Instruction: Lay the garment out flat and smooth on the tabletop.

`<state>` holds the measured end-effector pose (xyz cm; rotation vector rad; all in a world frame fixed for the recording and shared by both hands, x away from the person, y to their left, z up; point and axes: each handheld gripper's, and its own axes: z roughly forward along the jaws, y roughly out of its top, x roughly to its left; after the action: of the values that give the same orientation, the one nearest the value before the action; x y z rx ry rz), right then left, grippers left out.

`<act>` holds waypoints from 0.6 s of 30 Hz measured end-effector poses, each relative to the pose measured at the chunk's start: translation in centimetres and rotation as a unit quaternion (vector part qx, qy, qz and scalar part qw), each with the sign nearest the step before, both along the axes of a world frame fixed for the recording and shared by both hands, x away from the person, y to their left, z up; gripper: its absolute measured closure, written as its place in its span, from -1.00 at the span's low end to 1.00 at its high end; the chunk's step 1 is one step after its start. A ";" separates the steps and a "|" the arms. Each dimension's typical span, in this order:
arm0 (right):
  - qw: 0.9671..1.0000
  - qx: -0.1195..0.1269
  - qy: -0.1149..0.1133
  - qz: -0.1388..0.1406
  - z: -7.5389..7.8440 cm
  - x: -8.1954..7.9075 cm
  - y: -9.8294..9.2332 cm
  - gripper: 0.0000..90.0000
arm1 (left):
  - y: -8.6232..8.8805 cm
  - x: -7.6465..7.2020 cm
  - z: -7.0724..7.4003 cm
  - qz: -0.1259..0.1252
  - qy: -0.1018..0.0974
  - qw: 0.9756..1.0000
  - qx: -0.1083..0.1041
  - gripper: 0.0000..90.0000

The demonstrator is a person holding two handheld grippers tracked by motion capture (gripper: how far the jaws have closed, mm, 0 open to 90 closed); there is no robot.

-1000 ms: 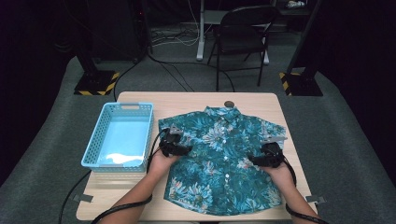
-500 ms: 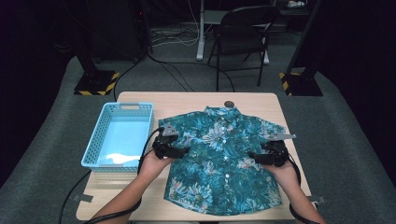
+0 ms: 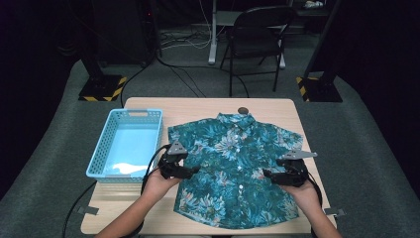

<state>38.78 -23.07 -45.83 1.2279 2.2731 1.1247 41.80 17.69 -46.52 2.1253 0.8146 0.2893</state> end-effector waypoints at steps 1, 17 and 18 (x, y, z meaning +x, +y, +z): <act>1.000 0.000 0.000 0.000 -0.1 -0.2 -0.1 -0.40 | 0.1 -0.2 -0.1 0.000 0.002 1.000 -0.001 -0.47; 1.000 -0.030 -0.003 -0.001 -3.0 -1.4 -0.7 -0.40 | 1.3 -0.6 -2.6 0.021 0.030 0.999 -0.021 -0.47; 1.000 -0.031 -0.002 0.000 -3.2 -1.4 -0.7 -0.40 | 1.4 -0.6 -2.7 0.023 0.032 0.999 -0.023 -0.47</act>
<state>37.36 -23.73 -49.02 1.1998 2.2880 1.0475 41.20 19.06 -49.23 2.0842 0.8986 0.2257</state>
